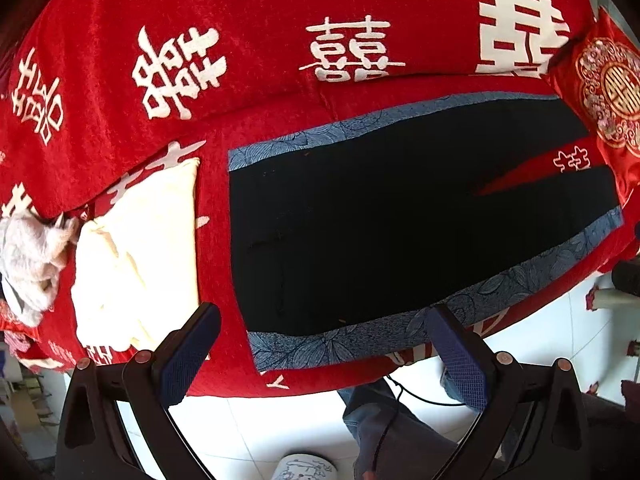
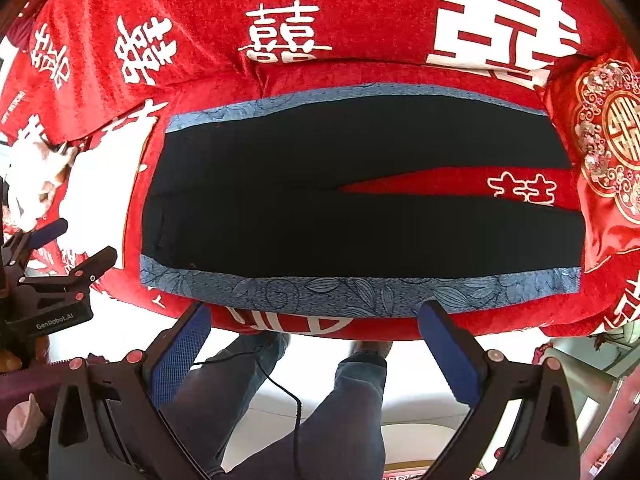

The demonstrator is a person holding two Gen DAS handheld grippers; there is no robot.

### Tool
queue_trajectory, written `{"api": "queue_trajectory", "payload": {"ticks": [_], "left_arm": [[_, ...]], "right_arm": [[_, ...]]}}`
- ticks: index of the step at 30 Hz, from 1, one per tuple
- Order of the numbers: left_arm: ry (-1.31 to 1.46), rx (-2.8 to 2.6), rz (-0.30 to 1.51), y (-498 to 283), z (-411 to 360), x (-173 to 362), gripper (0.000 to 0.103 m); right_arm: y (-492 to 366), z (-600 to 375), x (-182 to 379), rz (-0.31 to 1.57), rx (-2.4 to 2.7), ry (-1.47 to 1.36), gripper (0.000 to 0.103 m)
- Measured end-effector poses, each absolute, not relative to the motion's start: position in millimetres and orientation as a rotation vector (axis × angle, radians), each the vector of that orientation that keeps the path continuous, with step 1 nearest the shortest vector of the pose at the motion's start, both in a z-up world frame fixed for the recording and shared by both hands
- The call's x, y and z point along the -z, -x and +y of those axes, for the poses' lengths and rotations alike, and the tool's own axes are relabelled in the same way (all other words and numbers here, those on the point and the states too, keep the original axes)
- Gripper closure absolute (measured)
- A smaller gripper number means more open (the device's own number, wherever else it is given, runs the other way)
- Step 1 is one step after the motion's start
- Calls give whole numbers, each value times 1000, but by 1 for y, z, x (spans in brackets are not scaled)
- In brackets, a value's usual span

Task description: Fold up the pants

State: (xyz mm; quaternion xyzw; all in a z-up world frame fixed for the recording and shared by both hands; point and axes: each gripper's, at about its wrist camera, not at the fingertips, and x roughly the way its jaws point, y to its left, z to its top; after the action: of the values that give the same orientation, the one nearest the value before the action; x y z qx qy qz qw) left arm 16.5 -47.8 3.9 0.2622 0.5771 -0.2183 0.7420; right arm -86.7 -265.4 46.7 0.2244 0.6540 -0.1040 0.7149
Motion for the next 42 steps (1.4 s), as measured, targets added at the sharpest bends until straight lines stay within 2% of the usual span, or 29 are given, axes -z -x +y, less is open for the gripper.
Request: {"api": "queue_trajectory", "payload": {"ticks": [42], "left_arm": [[-586, 434, 1243, -20, -41, -6, 0]], "right_arm": [[75, -263, -47, 1454, 229, -460, 0]]}}
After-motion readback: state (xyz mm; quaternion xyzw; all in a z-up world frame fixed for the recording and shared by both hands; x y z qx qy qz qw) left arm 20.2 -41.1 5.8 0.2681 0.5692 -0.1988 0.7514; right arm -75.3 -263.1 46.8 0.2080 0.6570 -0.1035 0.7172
